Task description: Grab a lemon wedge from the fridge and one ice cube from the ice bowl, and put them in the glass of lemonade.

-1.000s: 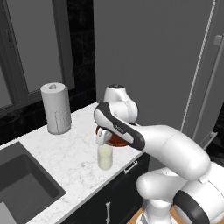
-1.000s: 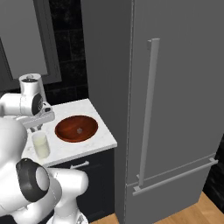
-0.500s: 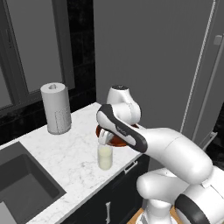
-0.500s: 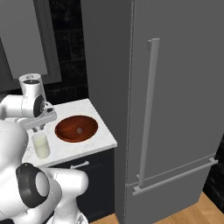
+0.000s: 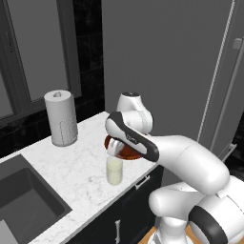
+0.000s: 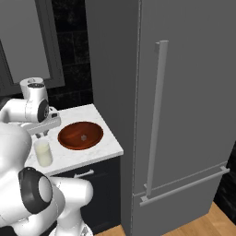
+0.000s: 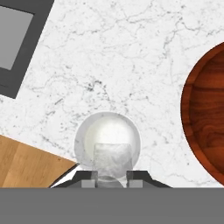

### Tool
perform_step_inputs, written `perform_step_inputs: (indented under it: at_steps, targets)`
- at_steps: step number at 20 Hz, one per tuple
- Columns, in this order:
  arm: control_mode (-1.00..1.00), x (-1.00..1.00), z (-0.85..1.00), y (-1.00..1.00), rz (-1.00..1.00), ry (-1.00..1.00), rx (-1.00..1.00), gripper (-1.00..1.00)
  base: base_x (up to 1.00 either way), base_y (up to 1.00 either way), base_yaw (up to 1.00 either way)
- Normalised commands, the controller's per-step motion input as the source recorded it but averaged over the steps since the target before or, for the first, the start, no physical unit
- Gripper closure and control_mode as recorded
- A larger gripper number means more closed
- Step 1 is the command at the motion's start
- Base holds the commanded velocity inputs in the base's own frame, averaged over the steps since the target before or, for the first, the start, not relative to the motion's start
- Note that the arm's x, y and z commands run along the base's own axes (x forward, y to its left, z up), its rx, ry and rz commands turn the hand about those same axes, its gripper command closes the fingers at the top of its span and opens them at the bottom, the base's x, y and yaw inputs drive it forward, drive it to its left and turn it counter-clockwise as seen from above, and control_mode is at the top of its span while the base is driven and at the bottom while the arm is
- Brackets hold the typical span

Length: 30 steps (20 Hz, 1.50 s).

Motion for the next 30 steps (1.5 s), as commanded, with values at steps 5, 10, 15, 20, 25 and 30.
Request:
perform_step_inputs:
  at_steps: [5, 10, 15, 20, 25, 30]
  targets:
    - [-1.00, 0.11, -0.06, 0.09, 0.00, 0.00, 0.00, 1.00, 0.00, 0.00, 0.00]
    - [-1.00, 0.00, -0.14, 0.08, 0.00, 0.00, 0.00, 1.00, 0.00, 0.00, 0.00]
    - [-1.00, 0.00, 0.00, 0.00, 0.00, 0.00, 0.00, 1.00, 0.00, 0.00, 0.00]
    - [-1.00, 0.00, 0.00, 0.00, 0.00, 0.00, 0.00, -1.00, 0.00, 0.00, 0.00]
    - [-1.00, 0.00, 0.00, 0.00, 0.00, 0.00, 0.00, -1.00, 0.00, 0.00, 0.00]
    - [-1.00, 0.00, 0.00, 0.00, 0.00, 0.00, 0.00, -1.00, 0.00, 0.00, 0.00]
